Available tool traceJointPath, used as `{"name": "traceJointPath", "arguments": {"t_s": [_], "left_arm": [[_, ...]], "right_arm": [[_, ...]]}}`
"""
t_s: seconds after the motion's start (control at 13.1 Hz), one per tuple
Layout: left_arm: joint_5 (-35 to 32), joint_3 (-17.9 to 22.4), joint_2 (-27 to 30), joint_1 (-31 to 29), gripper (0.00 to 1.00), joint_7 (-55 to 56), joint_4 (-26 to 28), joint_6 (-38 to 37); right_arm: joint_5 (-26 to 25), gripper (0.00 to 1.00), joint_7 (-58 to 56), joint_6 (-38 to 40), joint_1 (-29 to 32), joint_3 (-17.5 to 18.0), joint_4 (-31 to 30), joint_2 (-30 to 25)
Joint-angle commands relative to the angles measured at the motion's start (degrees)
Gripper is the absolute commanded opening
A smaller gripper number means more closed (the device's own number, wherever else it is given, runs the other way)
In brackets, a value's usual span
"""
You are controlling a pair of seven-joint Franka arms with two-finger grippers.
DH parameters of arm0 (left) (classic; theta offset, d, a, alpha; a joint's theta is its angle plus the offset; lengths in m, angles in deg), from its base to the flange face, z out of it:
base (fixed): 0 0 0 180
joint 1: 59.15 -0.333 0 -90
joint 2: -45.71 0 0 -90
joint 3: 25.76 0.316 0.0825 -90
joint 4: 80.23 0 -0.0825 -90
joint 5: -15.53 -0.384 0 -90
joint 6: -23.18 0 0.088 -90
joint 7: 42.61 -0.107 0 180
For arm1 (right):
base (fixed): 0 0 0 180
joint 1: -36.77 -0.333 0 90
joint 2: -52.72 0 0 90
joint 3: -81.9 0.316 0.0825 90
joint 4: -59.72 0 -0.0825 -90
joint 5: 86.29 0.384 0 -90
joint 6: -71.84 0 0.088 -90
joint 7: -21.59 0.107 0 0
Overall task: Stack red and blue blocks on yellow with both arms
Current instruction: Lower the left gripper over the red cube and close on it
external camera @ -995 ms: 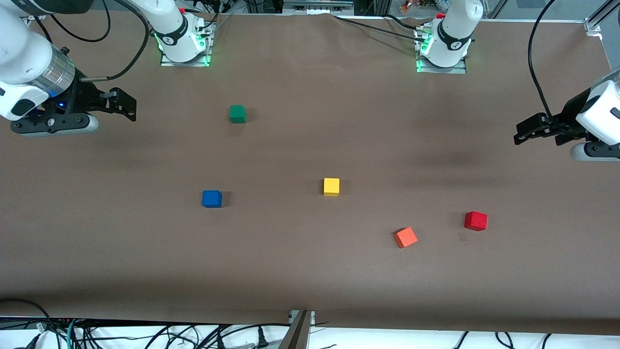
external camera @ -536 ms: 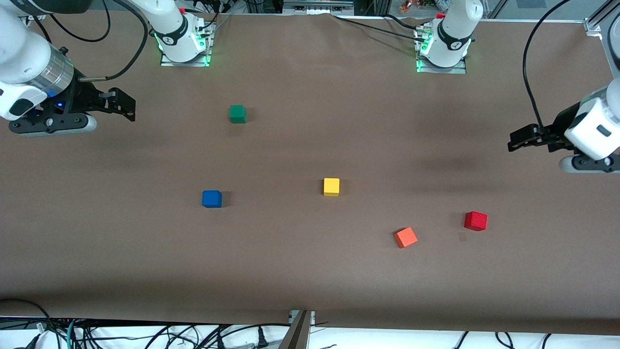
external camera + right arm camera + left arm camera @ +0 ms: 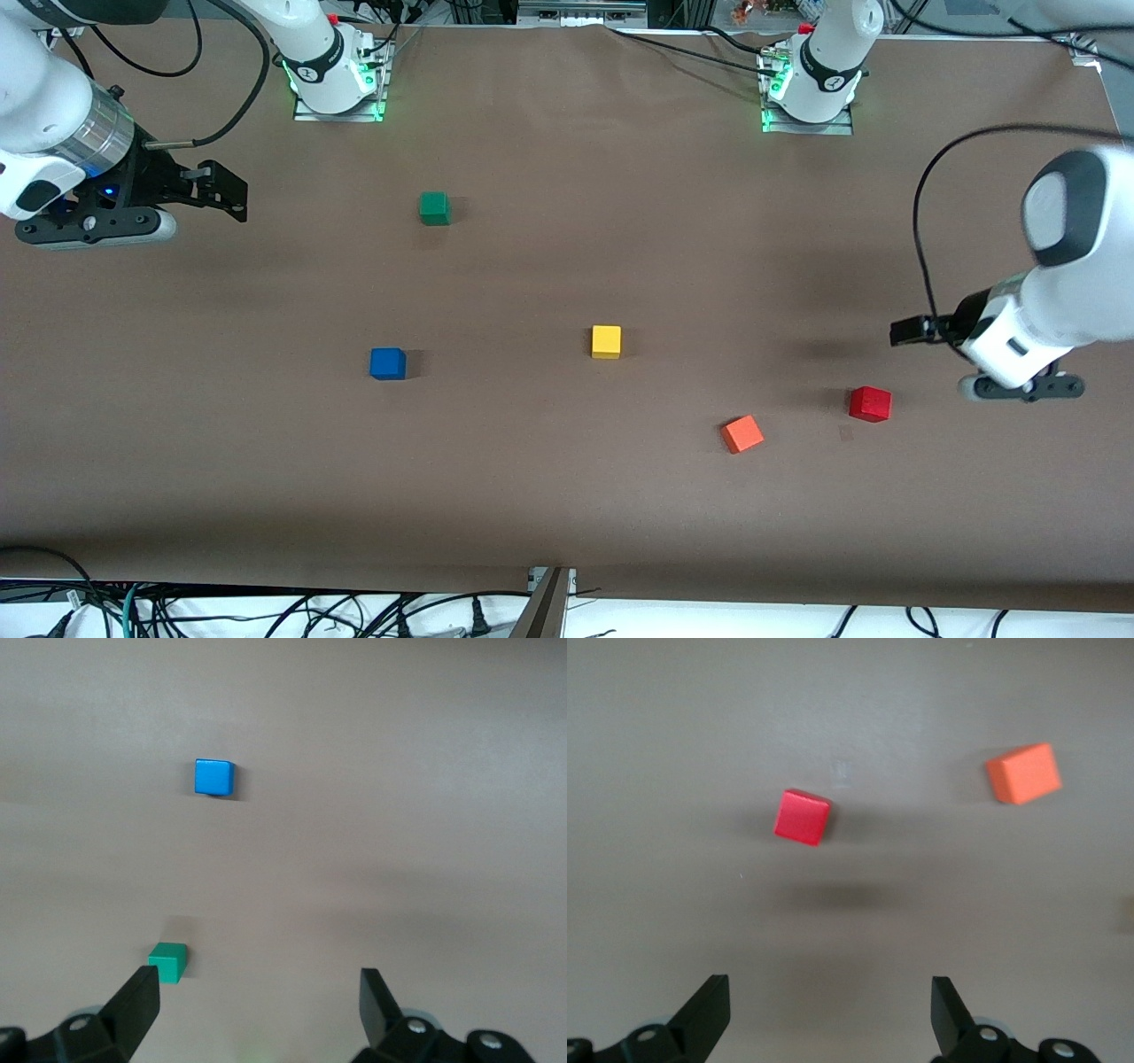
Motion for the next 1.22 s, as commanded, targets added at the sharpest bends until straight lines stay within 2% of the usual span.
{"name": "traceJointPath", "arguments": {"t_s": [0.0, 0.15, 0.38, 0.69, 1.15], "left_arm": [[-2.06, -0.17, -3.8, 0.14, 1.0, -0.51, 1.15, 5.51], [-2.06, -0.17, -6.52, 0.06, 1.0, -1.91, 2.91, 11.04], [-1.71, -0.25, -10.66, -1.0, 1.0, -9.55, 4.93, 18.08], [-1.88, -0.26, -12.07, -1.61, 1.0, -16.13, 11.26, 27.84], [-1.88, -0.26, -14.27, -3.11, 1.0, -21.34, 11.35, 31.72]], "right_arm": [[0.42, 1.0, -0.31, 0.7, 0.36, 0.16, 1.45, 0.53], [0.42, 1.0, -0.31, 0.7, 0.36, 0.16, 1.45, 0.53], [0.42, 1.0, -0.31, 0.7, 0.36, 0.16, 1.45, 0.53], [0.51, 1.0, -0.31, 0.7, 0.36, 0.16, 1.45, 0.53], [0.51, 1.0, -0.31, 0.7, 0.36, 0.16, 1.45, 0.53]]}}
